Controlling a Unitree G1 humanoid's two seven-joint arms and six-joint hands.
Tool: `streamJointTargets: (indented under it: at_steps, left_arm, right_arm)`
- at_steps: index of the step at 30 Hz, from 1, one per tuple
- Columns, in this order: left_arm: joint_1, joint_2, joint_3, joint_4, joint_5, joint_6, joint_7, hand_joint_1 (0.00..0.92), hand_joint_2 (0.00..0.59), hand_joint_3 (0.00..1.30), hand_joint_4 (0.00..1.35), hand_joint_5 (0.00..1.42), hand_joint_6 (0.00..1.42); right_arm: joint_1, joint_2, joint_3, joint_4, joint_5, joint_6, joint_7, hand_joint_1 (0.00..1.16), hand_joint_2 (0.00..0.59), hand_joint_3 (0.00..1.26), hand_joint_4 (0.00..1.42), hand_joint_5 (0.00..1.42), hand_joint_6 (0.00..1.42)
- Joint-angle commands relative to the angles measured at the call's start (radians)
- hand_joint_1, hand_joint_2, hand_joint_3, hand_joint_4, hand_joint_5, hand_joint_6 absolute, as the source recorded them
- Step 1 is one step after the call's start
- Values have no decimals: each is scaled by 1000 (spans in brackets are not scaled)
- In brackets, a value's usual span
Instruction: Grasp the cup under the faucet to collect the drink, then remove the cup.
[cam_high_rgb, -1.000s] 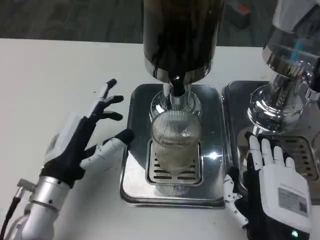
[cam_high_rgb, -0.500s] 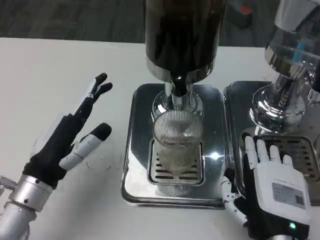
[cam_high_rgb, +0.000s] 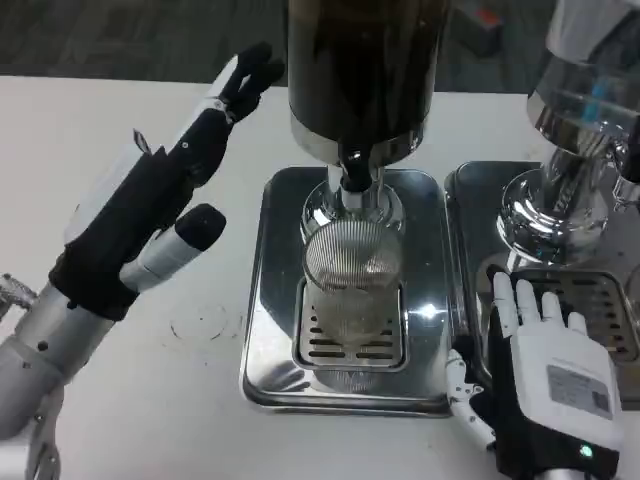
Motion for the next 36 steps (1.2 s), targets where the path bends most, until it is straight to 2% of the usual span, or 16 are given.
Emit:
streamJointTargets:
  at_steps: [1,7,17,23,36]
  left_arm:
    - [-6,-27,5,-43,-19,42,-42,0,88,0,0,0,0]
    - [-59,-83,-28,-38,5,77,-106,0,88,0,0,0,0]
    - [-120,-126,-36,7,40,83,-178,0,87,0,0,0,0]
    - [-104,-100,-48,-34,107,19,-183,0,87,0,0,0,0]
    - [-102,-50,-81,-54,285,-125,-95,0,86,0,0,0,0]
  right_arm:
    - [5,10,0,-2,6,2,-19,83,532,0,0,0,0]
    - [9,26,-1,-1,12,6,-33,82,533,0,0,0,0]
    - [6,59,5,14,8,13,-59,69,538,0,0,0,0]
    - [-1,57,2,18,13,12,-60,64,538,0,0,0,0]
    - [-23,40,-15,18,38,5,-50,69,538,0,0,0,0]
